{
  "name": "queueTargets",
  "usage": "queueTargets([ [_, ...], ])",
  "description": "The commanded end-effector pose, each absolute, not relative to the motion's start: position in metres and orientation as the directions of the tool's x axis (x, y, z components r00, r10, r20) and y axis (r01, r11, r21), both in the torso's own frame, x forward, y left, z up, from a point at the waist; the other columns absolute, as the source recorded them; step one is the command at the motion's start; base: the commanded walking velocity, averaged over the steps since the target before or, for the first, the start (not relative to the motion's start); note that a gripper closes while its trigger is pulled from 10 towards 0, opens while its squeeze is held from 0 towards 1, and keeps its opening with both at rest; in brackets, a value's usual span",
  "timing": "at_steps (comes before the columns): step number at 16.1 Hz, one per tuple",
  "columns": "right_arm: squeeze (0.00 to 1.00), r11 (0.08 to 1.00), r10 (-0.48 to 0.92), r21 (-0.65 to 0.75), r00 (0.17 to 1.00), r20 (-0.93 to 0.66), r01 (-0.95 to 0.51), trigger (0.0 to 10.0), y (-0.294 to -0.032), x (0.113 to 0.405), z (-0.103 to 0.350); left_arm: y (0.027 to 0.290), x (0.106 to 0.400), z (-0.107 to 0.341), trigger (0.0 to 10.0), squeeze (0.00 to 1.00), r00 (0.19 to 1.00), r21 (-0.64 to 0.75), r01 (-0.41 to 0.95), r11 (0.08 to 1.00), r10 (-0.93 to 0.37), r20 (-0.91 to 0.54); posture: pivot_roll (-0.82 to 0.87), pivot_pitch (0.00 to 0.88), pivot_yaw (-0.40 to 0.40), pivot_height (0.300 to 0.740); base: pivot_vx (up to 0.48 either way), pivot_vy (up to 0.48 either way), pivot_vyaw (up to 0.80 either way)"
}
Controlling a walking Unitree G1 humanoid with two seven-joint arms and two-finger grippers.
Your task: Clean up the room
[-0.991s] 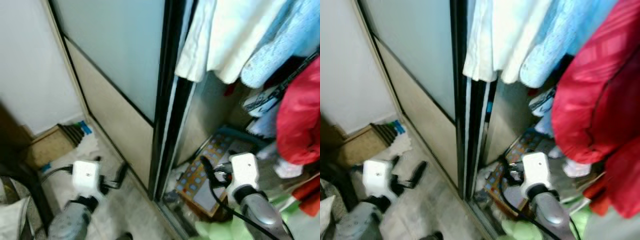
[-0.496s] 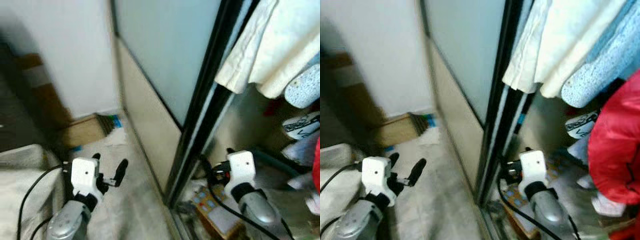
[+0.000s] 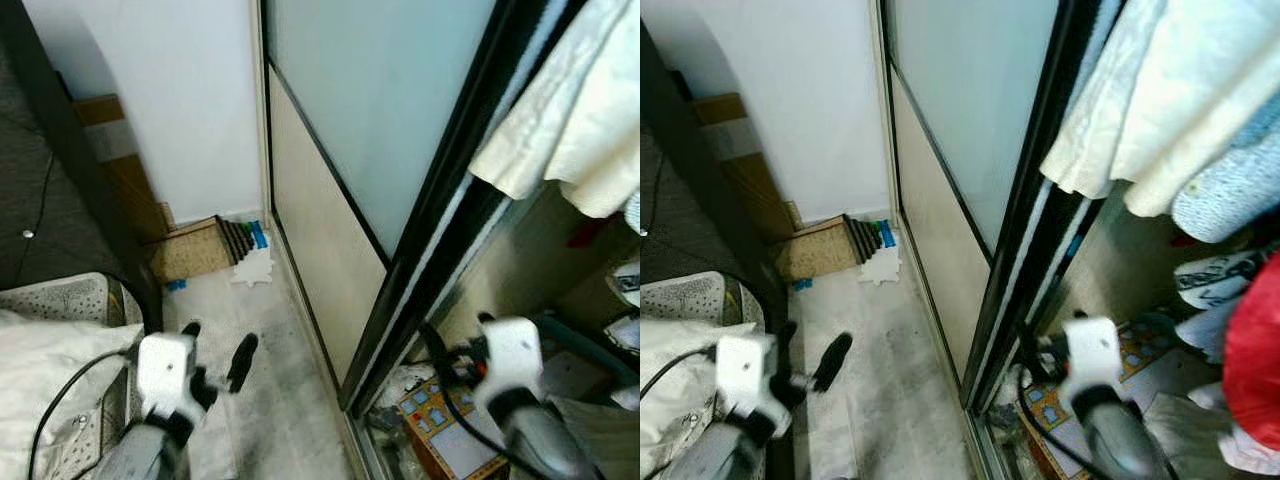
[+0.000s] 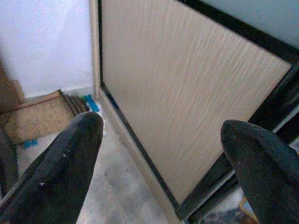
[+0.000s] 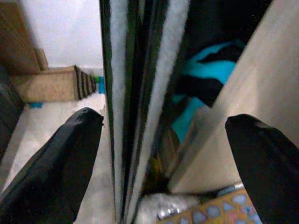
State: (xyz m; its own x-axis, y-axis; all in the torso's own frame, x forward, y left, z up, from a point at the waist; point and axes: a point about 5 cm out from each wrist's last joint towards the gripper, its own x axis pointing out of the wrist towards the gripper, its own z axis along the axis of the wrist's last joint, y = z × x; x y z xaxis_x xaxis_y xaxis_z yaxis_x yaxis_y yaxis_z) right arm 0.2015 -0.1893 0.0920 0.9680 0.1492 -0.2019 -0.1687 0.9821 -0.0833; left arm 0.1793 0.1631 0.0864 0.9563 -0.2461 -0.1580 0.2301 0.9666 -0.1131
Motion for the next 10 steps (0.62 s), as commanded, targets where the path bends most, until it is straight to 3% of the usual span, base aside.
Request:
queueTargets([
  [1,0.0,0.982,0.148,-0.087,0.97,-0.191,-0.167,10.0,-0.192,0.199,0.098,0.163,0.176,0.088,10.0,0.0,0.956,-0.106,0.232,0.967,-0.246,-0.159,-0.04,0.089,-0.077,0.74,0.0,0.0,0.0],
  [4,0.0,0.977,0.145,-0.121,0.963,-0.227,-0.176,10.0,-0.203,0.189,0.093,0.168,0.171,0.085,10.0,0.0,0.96,-0.088,0.206,0.975,-0.219,-0.177,-0.03,0.089,-0.073,0.74,0.0,0.0,0.0],
  [10,0.0,0.97,0.175,-0.13,0.961,-0.216,-0.206,10.0,-0.198,0.195,0.095,0.167,0.178,0.089,10.0,0.0,0.96,-0.077,0.219,0.973,-0.228,-0.16,-0.03,0.089,-0.071,0.74,0.0,0.0,0.76],
])
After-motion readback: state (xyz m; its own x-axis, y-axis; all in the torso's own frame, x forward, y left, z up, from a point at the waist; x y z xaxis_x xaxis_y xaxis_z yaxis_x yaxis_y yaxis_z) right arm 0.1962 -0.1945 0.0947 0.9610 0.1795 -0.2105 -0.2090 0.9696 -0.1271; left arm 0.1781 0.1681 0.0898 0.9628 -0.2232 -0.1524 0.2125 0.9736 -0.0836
